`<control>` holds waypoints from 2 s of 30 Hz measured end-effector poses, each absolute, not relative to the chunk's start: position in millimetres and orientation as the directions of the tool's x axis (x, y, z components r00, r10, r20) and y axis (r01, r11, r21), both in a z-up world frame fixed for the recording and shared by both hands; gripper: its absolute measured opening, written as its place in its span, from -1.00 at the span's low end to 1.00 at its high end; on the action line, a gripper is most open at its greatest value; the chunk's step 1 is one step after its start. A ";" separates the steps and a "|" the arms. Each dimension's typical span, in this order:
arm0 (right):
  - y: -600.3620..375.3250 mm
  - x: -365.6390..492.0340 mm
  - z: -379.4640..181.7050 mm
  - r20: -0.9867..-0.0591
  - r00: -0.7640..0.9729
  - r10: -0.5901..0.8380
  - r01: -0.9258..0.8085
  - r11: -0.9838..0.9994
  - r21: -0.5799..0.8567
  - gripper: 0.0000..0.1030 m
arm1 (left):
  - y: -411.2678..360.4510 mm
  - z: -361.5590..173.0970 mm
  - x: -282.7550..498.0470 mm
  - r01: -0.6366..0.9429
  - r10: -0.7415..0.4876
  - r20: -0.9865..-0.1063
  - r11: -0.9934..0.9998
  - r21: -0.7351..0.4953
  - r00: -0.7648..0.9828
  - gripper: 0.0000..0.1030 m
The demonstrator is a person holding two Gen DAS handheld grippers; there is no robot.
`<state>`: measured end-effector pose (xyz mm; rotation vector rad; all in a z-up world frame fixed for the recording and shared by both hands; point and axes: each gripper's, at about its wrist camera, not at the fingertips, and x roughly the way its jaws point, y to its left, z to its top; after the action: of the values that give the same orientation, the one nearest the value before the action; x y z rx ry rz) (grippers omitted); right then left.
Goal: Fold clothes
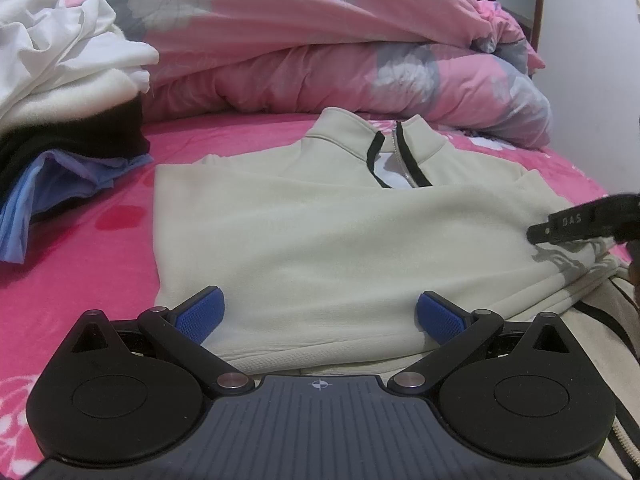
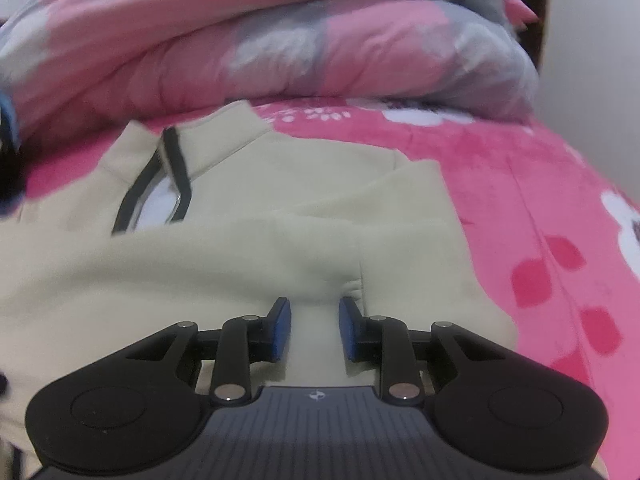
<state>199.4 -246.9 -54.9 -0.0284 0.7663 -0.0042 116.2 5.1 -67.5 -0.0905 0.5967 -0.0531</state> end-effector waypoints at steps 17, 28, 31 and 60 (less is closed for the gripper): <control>-255.2 202.0 -76.3 -0.599 0.795 -0.100 0.044 0.993 -0.106 -0.39 | 4.0 -67.9 115.3 0.020 -0.071 -0.558 0.995 -0.097 0.827 1.00; -253.4 197.4 -79.9 -0.571 0.815 -0.101 0.051 0.993 -0.103 -0.38 | 7.4 -68.3 114.0 0.024 -0.090 -0.546 0.991 -0.128 0.833 1.00; -251.3 196.2 -81.0 -0.565 0.818 -0.110 0.052 0.992 -0.117 -0.37 | 6.9 -68.3 114.5 0.024 -0.088 -0.549 0.992 -0.123 0.831 1.00; -274.8 190.4 -80.4 -0.559 0.829 0.004 0.039 0.997 0.064 -0.31 | 16.7 -15.4 112.4 0.065 -0.059 -0.482 0.998 -0.005 0.874 1.00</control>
<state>190.4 -274.8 -80.4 0.0736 0.5931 -0.0184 112.4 16.7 -15.4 0.0119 0.5027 -0.0650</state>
